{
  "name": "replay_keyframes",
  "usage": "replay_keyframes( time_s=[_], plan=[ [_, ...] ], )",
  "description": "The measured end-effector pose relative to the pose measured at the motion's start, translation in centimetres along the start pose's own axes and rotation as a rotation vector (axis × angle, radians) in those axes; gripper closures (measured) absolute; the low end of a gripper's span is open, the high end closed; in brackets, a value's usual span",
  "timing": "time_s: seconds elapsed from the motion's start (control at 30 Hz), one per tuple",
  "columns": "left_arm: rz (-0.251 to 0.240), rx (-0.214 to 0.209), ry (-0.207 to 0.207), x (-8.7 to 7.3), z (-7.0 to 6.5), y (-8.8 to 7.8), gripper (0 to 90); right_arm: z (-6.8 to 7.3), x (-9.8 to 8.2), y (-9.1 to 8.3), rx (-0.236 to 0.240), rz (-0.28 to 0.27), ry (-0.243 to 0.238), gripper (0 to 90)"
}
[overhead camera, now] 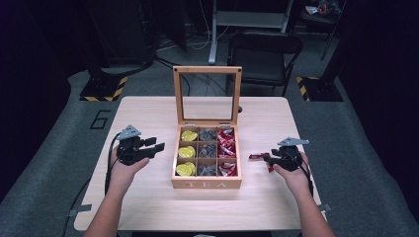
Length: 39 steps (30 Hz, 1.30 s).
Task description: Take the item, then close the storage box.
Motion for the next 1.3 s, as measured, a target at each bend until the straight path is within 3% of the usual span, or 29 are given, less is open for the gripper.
replay_keyframes(
  time_s=[0.4, 0.7, 1.17, 1.3],
  plan=[
    [0.003, -0.001, 0.0, 0.0, 0.0, 0.0, 51.7, 0.9, 2.9, 0.2, 0.083, -0.022, -0.019, 53.0],
    [0.006, -0.002, 0.003, -0.1, 0.1, 0.0, 51.6, 2.3, 5.6, 0.5, 0.178, -0.055, -0.019, 56.1],
    [0.01, 0.001, -0.006, -0.2, 0.3, 0.0, 51.5, 3.9, 9.7, 0.8, 0.203, -0.084, -0.05, 55.5],
    [0.012, -0.001, -0.007, -0.2, 0.3, 0.0, 51.6, 4.3, 11.0, 0.9, 0.234, -0.089, -0.058, 57.9]
  ],
)
Point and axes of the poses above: each handheld gripper's, and its own axes: y roughly forward along the jaws, x roughly out of its top, z roughly to its left, the point moved 1 cm from there along y, roughly forward along the jaws, and after that the axes turned 13 degrees about -z, right-handed, at the moved point
